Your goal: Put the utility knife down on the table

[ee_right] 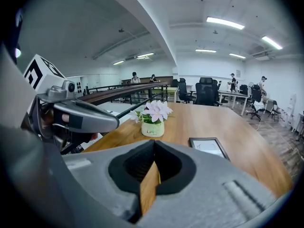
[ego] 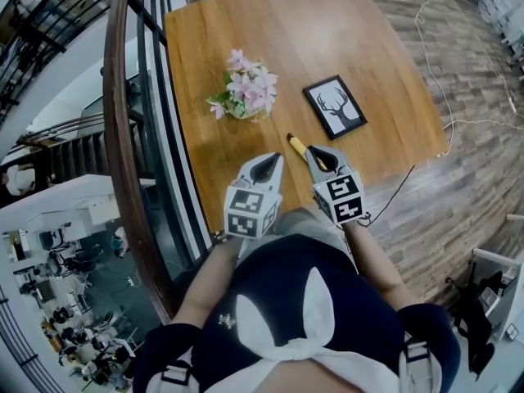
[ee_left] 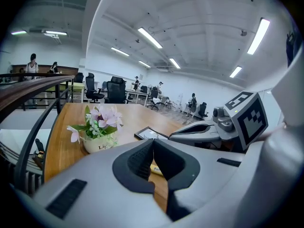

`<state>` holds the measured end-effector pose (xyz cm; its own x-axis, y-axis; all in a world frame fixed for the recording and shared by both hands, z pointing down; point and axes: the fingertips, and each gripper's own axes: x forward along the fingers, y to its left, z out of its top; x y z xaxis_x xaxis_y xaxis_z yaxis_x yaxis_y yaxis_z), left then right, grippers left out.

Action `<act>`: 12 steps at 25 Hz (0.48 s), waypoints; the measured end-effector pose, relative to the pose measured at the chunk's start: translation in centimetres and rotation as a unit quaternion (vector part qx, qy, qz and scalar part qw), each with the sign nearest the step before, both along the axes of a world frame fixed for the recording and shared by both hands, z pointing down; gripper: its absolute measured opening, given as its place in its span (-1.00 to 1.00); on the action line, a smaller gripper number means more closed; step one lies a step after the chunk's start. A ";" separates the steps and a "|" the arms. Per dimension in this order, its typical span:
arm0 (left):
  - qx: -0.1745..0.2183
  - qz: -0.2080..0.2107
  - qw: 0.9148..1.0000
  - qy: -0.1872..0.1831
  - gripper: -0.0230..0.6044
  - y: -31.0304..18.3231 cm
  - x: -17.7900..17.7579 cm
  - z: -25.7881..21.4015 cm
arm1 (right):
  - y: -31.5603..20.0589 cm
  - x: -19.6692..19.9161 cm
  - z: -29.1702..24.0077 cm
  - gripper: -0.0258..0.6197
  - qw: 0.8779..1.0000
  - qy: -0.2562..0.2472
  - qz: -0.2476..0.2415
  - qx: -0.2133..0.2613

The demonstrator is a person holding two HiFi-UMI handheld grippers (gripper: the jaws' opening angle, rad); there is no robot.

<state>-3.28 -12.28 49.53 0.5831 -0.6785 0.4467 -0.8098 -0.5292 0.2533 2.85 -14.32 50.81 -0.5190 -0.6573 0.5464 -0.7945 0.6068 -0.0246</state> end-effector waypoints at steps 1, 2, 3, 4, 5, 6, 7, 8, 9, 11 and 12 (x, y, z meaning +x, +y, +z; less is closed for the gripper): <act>0.001 0.002 1.000 0.000 -0.87 0.1 0.1 -0.1 | 0.3 -0.1 -0.1 -0.93 1.000 -0.001 -0.003 0.001; 0.002 0.003 1.000 0.000 -0.87 0.3 0.2 -0.1 | 0.5 -0.2 -0.2 -0.93 1.000 -0.002 -0.004 0.001; 0.003 0.004 1.000 0.000 -0.87 0.4 0.2 -0.2 | 0.7 -0.2 -0.3 -0.93 1.000 -0.004 -0.005 0.001; 0.004 0.005 1.000 0.000 -0.87 0.4 0.2 -0.2 | 0.9 -0.2 -0.3 -0.93 1.000 -0.006 -0.006 0.000; 0.005 0.005 1.000 0.000 -0.87 0.5 0.2 -0.3 | 1.1 -0.2 -0.4 -0.93 1.000 -0.007 -0.005 0.000; 0.005 0.005 1.000 -0.001 -0.87 0.5 0.2 -0.3 | 1.3 -0.2 -0.4 -0.93 1.000 -0.008 -0.005 0.001; 0.006 0.005 1.000 0.000 -0.87 0.6 0.2 -0.3 | 1.4 -0.1 -0.5 -0.93 1.000 -0.008 -0.005 0.001; 0.006 0.005 1.000 0.000 -0.87 0.7 0.2 -0.3 | 1.5 -0.1 -0.6 -0.93 1.000 -0.009 -0.005 0.002; 0.006 0.005 1.000 0.000 -0.87 0.8 0.2 -0.3 | 1.7 -0.1 -0.7 -0.93 1.000 -0.009 -0.005 0.003; 0.007 0.006 1.000 0.000 -0.87 1.1 0.3 -0.4 | 1.9 -0.1 -0.8 -0.93 1.000 -0.010 -0.005 0.004; 0.008 0.007 1.000 0.000 -0.87 1.2 0.4 -0.4 | 2.0 -0.2 -0.9 -0.93 1.000 -0.011 -0.006 0.005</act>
